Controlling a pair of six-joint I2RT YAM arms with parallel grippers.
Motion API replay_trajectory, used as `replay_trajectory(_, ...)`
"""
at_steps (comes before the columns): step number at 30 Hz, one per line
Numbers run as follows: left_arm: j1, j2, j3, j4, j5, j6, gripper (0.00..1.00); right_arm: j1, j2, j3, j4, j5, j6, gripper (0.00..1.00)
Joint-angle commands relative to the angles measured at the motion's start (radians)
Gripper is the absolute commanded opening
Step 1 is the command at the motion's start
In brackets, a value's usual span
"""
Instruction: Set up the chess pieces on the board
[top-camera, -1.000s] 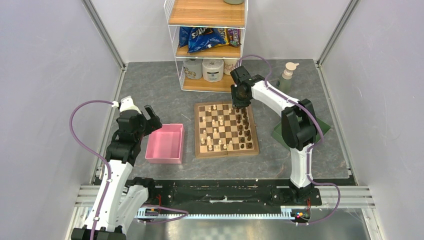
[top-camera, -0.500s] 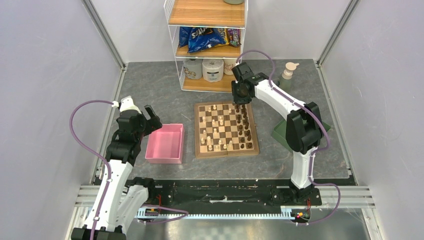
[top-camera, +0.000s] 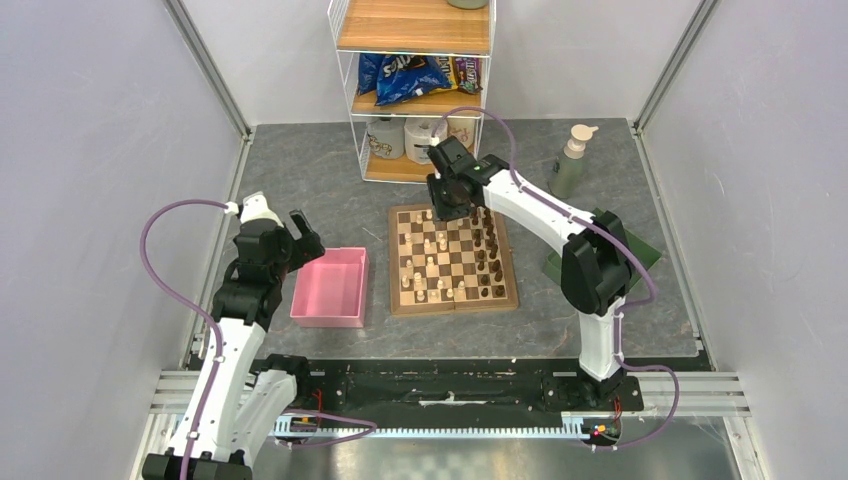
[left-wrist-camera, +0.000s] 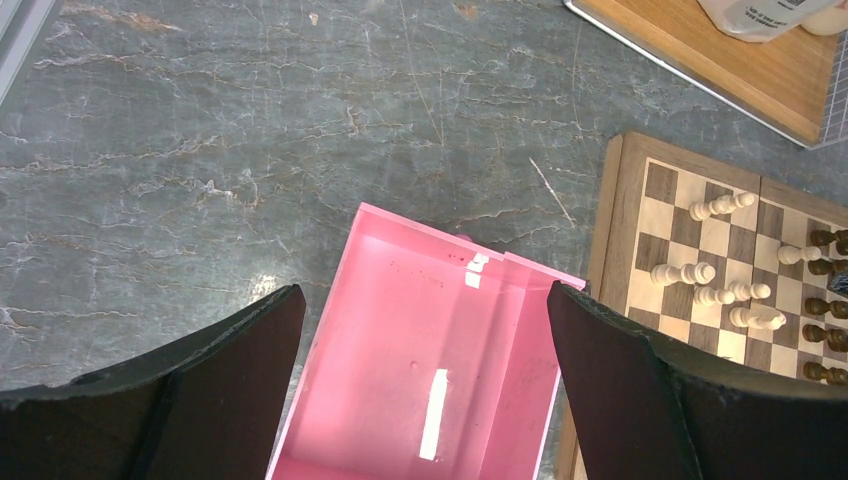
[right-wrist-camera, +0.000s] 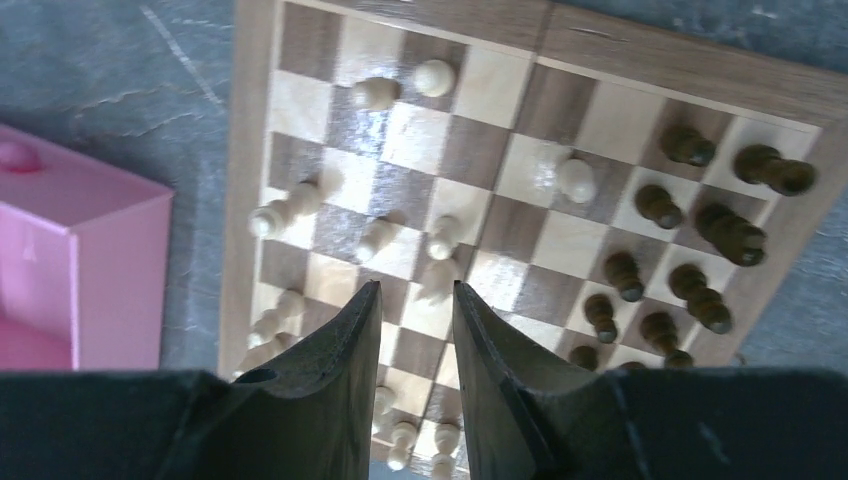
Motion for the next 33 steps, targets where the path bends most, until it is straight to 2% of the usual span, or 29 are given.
replay_trajectory(1, -0.001, 0.002, 0.016, 0.031, 0.024, -0.027, 0.99, 0.037, 0.019, 0.082, -0.003, -0.004, 0.009, 0.39)
replay_trajectory(8, -0.001, 0.038, 0.038, 0.031, 0.147, 0.041, 1.0, 0.056, -0.055, 0.025, -0.003, 0.098, 0.031, 0.41)
replay_trajectory(13, -0.003, 0.116, 0.072, 0.031, 0.26, 0.048, 1.0, 0.057, -0.207, -0.096, 0.016, 0.174, 0.056, 0.43)
replay_trajectory(18, -0.027, 0.228, 0.184, 0.022, 0.338, 0.023, 1.0, 0.054, -0.351, -0.231, 0.023, 0.219, 0.099, 0.43)
replay_trajectory(26, -0.232, 0.472, 0.429, -0.031, 0.213, 0.083, 0.98, 0.01, -0.62, -0.447, 0.025, 0.276, 0.171, 0.44)
replay_trajectory(33, -0.419, 0.708, 0.611, -0.068, 0.132, 0.13, 0.96, -0.152, -0.737, -0.497, 0.031, 0.259, 0.177, 0.48)
